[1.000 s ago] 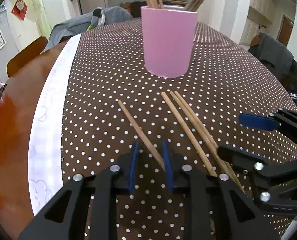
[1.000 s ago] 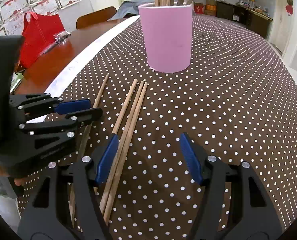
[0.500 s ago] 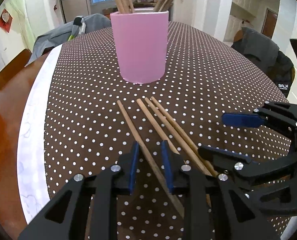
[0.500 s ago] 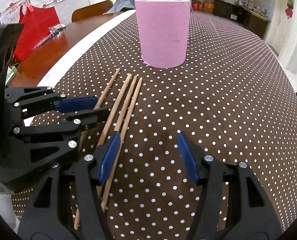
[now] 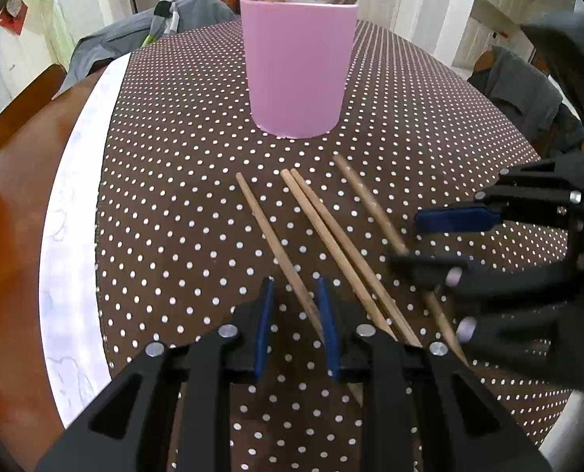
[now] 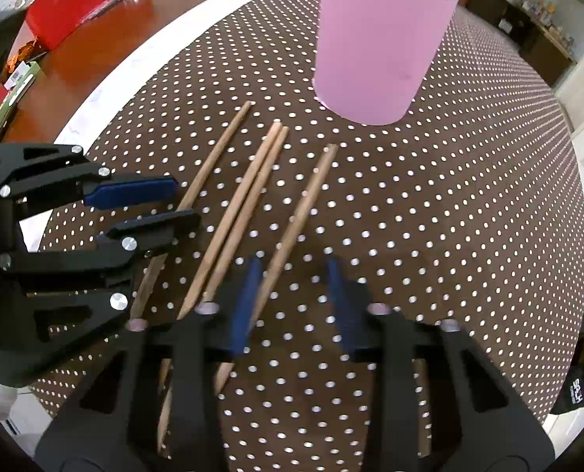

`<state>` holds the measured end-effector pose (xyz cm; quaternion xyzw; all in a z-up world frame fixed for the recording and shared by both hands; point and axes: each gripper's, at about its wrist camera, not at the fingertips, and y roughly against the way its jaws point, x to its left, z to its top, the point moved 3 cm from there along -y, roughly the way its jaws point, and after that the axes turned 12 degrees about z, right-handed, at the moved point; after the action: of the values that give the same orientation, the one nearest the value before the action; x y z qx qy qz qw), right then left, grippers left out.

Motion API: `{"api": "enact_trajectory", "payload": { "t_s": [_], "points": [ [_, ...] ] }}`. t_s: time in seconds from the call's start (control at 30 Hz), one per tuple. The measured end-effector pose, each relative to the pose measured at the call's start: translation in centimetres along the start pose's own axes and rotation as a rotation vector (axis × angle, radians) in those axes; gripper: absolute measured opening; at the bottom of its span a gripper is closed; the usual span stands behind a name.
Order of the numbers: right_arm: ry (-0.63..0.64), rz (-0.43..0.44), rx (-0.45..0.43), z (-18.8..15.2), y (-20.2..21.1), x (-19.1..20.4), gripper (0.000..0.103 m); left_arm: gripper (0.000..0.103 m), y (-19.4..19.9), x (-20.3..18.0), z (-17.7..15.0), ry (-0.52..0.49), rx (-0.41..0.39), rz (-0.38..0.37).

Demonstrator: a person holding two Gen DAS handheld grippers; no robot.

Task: Organize utensils
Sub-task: 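Close the left gripper on one chopstick while the right gripper closes on another, then lift both held chopsticks and carry them above the pink cup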

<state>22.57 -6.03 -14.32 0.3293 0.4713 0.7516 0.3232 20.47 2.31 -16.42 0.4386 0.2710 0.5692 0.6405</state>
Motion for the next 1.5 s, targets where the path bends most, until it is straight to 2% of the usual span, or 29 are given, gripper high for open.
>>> {"api": "enact_trajectory", "payload": {
  "t_s": [0.03,0.07,0.13,0.27,0.43,0.6,1.0,1.07,1.13,1.37,1.5],
  "points": [
    [-0.003,0.003,0.011,0.4,0.0,-0.3,0.019,0.023,-0.1,0.0,0.2,-0.005,0.0,-0.006],
    [-0.007,0.009,0.026,0.7,0.0,-0.7,0.015,0.016,-0.2,0.0,0.4,-0.005,0.001,-0.006],
    [-0.015,0.031,0.043,1.1,0.1,-1.3,0.011,0.011,-0.5,0.3,0.9,-0.004,0.004,0.003],
    [-0.015,0.049,0.057,1.4,0.2,-1.8,0.009,0.007,-0.7,0.7,1.2,0.017,-0.002,-0.027],
    [-0.024,0.064,0.029,1.1,1.0,-3.0,0.008,0.006,-0.4,0.8,0.9,0.043,-0.029,-0.051],
    [-0.03,0.087,-0.034,-0.6,2.2,-3.2,0.006,0.006,1.5,1.1,1.1,0.076,-0.1,-0.047],
    [-0.034,0.146,-0.282,-4.0,8.1,-3.3,0.006,0.006,6.9,1.8,2.6,0.12,-0.309,-0.024],
    [-0.027,0.156,-0.3,-4.5,8.9,-3.3,0.006,0.006,7.4,1.5,2.6,0.107,-0.33,-0.021],
    [-0.024,0.148,-0.276,-4.9,8.8,-3.4,0.006,0.006,7.3,1.1,2.7,0.098,-0.313,-0.033],
    [-0.025,0.086,0.008,-5.0,4.7,-4.2,0.006,0.006,6.0,1.1,2.4,0.097,-0.24,-0.016],
    [-0.017,0.036,0.096,-4.4,4.6,-4.1,0.007,0.006,5.4,1.4,2.0,0.107,-0.218,-0.01]
  ]
}}
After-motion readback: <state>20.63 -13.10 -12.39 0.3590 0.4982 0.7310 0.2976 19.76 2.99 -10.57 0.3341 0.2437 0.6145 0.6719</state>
